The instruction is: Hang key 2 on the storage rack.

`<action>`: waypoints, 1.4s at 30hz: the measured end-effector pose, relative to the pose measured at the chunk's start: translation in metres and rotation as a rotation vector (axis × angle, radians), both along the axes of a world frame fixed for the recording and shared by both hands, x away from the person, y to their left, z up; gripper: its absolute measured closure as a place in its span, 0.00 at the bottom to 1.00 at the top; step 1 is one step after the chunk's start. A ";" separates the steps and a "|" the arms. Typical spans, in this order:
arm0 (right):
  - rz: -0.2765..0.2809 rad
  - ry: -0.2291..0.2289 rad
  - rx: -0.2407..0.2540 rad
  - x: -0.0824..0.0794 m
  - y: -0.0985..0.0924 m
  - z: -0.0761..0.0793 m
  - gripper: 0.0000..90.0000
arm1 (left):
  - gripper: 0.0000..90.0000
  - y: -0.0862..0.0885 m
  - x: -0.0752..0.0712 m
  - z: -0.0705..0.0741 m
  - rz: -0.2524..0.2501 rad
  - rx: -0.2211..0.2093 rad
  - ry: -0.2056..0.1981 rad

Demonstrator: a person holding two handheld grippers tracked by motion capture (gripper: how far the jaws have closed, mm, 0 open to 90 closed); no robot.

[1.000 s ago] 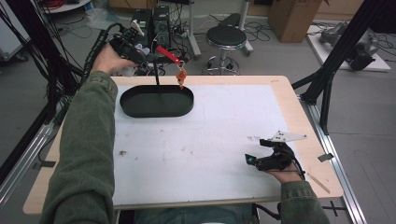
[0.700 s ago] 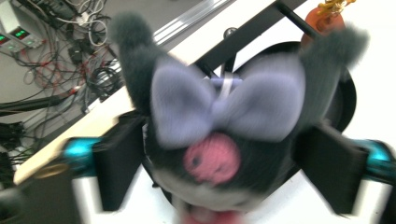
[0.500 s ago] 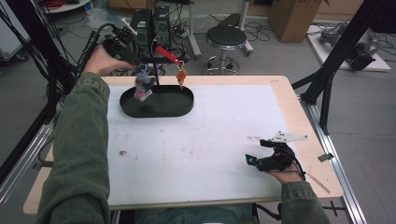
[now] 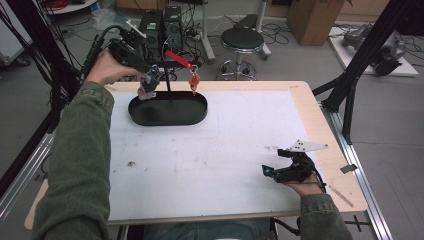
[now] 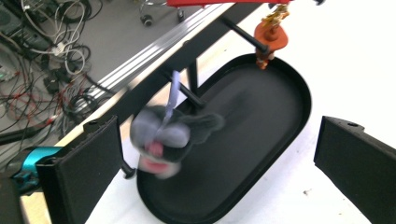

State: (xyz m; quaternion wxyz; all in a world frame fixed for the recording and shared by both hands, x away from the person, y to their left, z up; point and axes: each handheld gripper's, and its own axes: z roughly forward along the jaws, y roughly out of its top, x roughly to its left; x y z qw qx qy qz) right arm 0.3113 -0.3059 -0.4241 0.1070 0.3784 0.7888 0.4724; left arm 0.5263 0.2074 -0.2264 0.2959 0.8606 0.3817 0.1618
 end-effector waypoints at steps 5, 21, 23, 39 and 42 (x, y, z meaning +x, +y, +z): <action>-0.001 -0.001 -0.001 0.000 0.000 0.000 0.00 | 0.02 0.004 -0.008 -0.005 -0.012 0.017 0.008; -0.004 0.004 0.001 0.000 0.002 0.001 0.01 | 0.02 0.006 -0.043 -0.006 -0.053 0.017 -0.011; -0.004 -0.002 -0.001 0.000 0.002 0.001 0.01 | 0.02 0.009 -0.048 -0.008 -0.048 0.014 -0.017; -0.007 -0.003 0.000 0.001 0.003 0.002 0.00 | 0.02 0.033 -0.085 -0.034 -0.023 -0.003 -0.023; -0.007 -0.005 0.001 0.001 0.003 0.002 0.00 | 0.02 0.039 -0.094 -0.040 -0.018 -0.007 -0.035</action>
